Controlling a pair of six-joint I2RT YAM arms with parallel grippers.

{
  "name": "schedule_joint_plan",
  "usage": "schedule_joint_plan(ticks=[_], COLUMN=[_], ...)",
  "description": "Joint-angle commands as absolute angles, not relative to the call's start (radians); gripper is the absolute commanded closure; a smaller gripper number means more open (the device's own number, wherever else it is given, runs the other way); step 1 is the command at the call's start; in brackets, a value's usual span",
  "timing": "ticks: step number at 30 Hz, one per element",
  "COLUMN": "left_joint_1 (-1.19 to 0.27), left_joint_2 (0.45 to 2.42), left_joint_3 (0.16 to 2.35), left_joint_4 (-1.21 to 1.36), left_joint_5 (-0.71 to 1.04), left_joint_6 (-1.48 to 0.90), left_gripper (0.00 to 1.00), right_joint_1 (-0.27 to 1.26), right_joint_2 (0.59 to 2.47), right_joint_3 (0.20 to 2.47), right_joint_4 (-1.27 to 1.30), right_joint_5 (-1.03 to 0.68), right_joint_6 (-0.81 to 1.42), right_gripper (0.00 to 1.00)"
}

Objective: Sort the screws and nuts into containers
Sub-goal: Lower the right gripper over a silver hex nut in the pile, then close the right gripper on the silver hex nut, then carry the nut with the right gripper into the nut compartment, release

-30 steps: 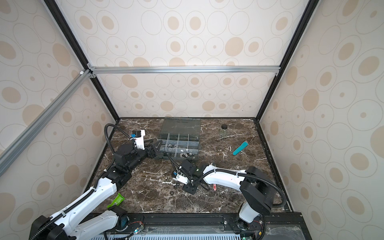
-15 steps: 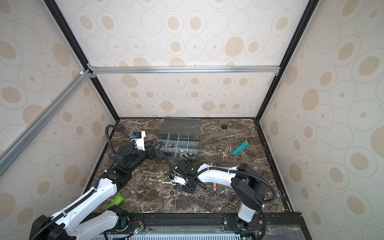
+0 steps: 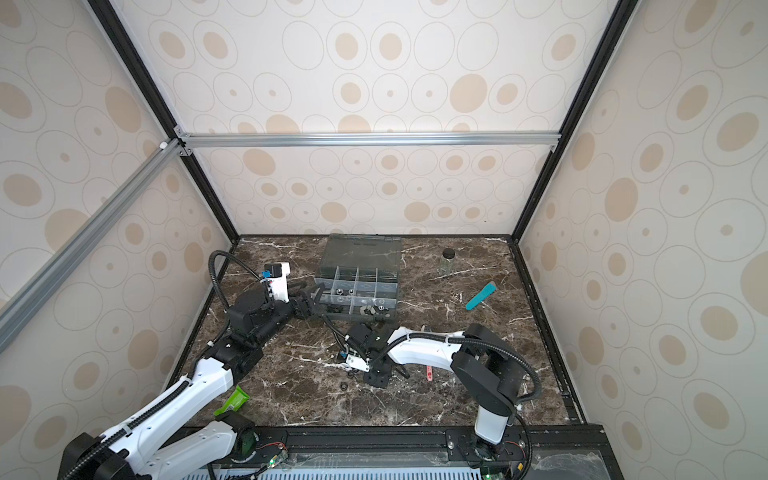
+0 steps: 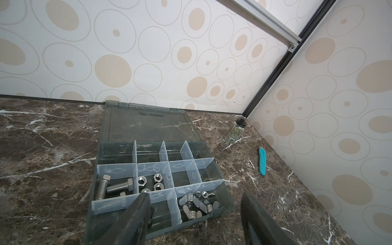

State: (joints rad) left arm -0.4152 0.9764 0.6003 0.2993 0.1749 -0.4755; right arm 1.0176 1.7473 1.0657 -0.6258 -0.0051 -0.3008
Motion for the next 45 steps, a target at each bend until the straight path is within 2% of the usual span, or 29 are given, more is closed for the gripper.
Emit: schedule_joint_plan(ticks=[1, 11, 24, 33, 38, 45], left_joint_1=[-0.408, -0.408, -0.408, -0.409, -0.408, -0.408], left_joint_2=[0.959, 0.947, 0.899, 0.871, 0.842, 0.784], left_joint_3=[0.604, 0.594, 0.566, 0.544, 0.511, 0.473], left_joint_4=[0.323, 0.324, 0.3, 0.293, 0.301, 0.287], left_joint_5=[0.185, 0.175, 0.137, 0.127, 0.129, 0.122], left_joint_6=[-0.486, -0.489, -0.489, -0.497, -0.52, -0.541], left_gripper=[0.32, 0.32, 0.32, 0.31, 0.31, 0.31], right_joint_1=[1.031, 1.036, 1.032, 0.92, 0.832, 0.761], right_joint_2=[1.766, 1.783, 1.662, 1.571, 1.631, 1.848], right_joint_3=[1.08, 1.089, 1.043, 1.11, 1.238, 1.511], right_joint_4=[-0.656, -0.655, -0.656, -0.598, -0.529, -0.444], right_joint_5=[0.018, 0.042, 0.087, 0.055, 0.022, 0.0], right_joint_6=[-0.32, -0.316, -0.307, -0.355, -0.391, -0.373], right_gripper=[0.63, 0.75, 0.77, 0.77, 0.78, 0.79])
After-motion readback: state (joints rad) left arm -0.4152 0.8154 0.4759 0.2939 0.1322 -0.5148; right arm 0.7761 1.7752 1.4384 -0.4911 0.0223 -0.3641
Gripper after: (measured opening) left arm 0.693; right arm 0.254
